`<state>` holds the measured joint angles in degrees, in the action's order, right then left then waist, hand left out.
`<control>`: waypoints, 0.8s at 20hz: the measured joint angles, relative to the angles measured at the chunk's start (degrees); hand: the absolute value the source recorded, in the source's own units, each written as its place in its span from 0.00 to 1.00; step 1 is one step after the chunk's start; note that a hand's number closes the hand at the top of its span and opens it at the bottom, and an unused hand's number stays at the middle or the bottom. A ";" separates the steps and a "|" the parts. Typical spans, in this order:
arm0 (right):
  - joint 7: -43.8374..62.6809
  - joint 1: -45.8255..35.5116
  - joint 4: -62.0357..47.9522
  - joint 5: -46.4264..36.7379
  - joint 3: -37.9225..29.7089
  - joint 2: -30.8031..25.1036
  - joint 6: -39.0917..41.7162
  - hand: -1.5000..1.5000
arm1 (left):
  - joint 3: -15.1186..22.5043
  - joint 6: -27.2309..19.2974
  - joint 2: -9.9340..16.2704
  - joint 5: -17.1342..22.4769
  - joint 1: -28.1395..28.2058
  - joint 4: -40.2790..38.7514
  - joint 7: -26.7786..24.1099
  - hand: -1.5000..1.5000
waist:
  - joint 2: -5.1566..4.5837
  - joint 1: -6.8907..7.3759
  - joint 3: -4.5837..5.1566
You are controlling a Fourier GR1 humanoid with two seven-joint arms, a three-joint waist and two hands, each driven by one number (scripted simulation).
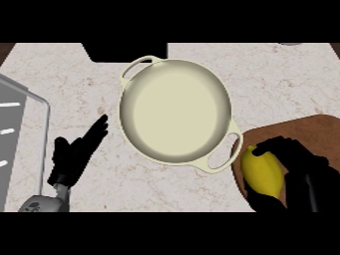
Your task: Pick the lemon from the cutting board and place it in the pot
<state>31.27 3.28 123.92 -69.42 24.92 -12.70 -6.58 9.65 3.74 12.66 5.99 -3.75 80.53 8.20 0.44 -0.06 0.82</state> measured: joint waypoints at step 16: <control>25.67 -41.27 -28.81 -4.90 5.53 11.87 27.64 1.00 | 1.58 1.10 -1.49 -0.90 -3.83 -1.90 0.99 0.50 | -0.98 4.32 -0.49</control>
<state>56.94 -37.99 95.11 -74.32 30.45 -0.83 21.06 11.23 4.84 11.17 5.08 -7.59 78.63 9.19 -0.53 4.27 0.33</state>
